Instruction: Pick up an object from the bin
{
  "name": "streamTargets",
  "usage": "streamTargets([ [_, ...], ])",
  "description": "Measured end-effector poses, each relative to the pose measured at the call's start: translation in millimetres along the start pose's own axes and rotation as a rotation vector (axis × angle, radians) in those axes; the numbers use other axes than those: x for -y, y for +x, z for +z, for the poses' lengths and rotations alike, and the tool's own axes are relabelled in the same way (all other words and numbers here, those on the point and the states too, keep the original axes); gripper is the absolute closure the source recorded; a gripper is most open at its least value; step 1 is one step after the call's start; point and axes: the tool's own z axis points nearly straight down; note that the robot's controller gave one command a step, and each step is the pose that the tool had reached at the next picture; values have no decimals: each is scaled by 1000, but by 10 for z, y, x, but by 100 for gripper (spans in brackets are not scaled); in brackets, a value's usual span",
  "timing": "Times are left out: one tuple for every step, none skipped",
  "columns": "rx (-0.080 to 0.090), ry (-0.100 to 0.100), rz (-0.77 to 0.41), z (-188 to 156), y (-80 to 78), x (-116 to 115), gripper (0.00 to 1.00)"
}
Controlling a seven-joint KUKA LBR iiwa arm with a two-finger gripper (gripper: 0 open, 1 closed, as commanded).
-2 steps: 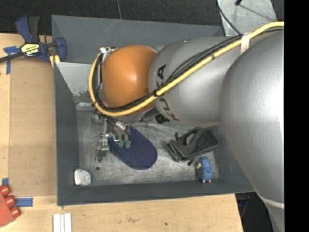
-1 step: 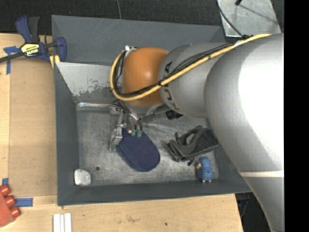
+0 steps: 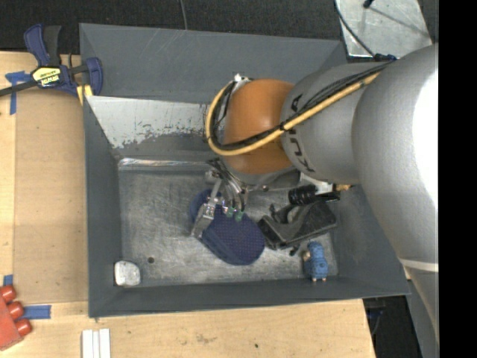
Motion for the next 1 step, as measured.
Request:
streamTargets([
  [2, -3, 188, -197, -45, 76, 0],
])
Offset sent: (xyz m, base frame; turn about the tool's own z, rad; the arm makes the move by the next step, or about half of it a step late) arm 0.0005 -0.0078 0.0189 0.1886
